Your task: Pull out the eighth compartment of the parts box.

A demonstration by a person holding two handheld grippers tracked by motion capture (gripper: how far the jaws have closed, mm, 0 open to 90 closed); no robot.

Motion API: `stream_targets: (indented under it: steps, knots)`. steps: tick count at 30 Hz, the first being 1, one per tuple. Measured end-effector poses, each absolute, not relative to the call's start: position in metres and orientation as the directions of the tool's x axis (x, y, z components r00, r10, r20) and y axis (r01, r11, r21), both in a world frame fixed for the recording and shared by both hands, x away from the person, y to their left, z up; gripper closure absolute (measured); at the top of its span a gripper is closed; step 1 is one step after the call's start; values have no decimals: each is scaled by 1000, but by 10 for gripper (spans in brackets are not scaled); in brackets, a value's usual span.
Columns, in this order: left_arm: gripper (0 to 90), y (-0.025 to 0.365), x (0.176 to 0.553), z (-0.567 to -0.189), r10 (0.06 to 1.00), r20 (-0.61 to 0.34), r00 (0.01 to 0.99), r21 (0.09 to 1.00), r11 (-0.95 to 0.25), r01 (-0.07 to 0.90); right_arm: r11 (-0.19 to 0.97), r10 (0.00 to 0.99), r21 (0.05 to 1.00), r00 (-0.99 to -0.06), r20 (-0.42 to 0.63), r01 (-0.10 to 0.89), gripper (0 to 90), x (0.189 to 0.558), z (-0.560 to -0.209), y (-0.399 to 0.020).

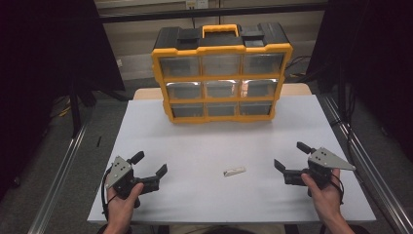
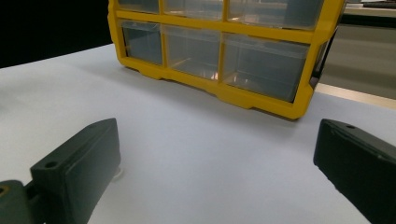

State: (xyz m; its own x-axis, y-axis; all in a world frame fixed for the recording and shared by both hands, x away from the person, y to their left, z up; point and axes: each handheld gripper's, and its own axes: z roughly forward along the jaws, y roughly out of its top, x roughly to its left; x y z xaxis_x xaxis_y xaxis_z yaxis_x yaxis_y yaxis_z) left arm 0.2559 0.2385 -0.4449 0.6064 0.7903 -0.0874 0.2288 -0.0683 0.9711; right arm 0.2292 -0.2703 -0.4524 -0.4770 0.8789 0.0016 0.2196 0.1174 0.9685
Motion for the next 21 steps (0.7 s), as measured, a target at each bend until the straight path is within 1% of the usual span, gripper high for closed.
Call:
stream_targets:
  steps: [4, 7, 9, 16, 21]
  knots:
    - [39, 239, 256, -444, 794, -93, 601, 970, -63, 235, 114, 878, 969, -479, 5, 218, 0, 229, -453, -269]
    - [39, 239, 256, -444, 797, -95, 596, 970, -61, 237, 83, 873, 973, -487, 32, 214, 0, 228, -454, -268]
    - [39, 239, 256, -444, 796, -94, 598, 970, -64, 236, 84, 874, 976, -485, 24, 201, 0, 228, -454, -267]
    - [39, 238, 256, -444, 788, -94, 609, 970, -65, 234, 102, 866, 973, -500, 16, 208, 0, 228, -455, -263]
    - [39, 238, 256, -444, 797, -99, 596, 970, -56, 237, 107, 864, 970, -502, 17, 217, 0, 229, -456, -262]
